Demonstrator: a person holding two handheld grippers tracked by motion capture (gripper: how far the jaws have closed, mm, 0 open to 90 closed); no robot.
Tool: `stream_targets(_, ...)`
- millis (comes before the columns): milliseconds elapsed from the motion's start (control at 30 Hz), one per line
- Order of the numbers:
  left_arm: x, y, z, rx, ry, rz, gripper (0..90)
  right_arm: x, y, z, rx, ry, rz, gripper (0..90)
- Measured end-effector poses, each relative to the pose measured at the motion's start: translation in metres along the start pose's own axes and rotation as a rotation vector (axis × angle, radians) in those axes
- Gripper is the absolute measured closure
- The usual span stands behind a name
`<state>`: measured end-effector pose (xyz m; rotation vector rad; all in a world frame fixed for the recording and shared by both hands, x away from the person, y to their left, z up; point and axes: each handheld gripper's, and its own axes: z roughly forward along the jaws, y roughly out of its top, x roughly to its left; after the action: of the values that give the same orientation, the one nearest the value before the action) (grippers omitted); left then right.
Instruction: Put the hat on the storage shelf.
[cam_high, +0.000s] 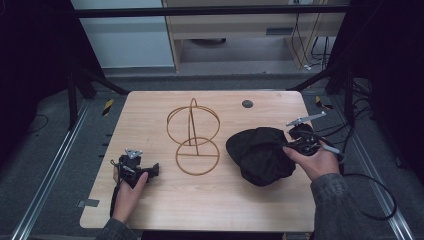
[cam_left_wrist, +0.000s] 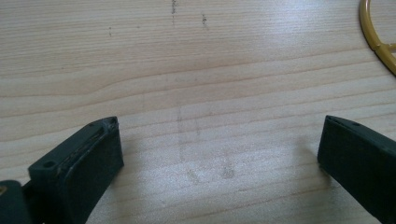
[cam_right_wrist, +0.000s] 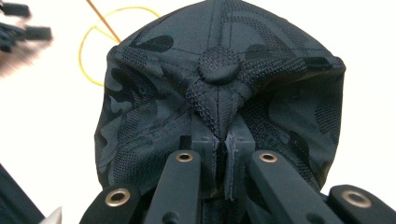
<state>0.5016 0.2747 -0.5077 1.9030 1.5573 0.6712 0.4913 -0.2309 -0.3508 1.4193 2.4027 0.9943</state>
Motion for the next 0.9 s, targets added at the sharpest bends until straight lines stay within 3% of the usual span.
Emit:
stream_targets(567, 0.0, 0.0, 0.0, 0.0, -0.002, 0.001, 0.0, 0.001, 0.015, -0.037, -0.101, 0.01, 0.026, 85.3)
stream_targets(900, -0.001, 0.0, 0.0, -0.002, -0.004, 0.002, 0.0, 0.002, 0.029, -0.064, -0.186, -0.025, 0.036, 85.3)
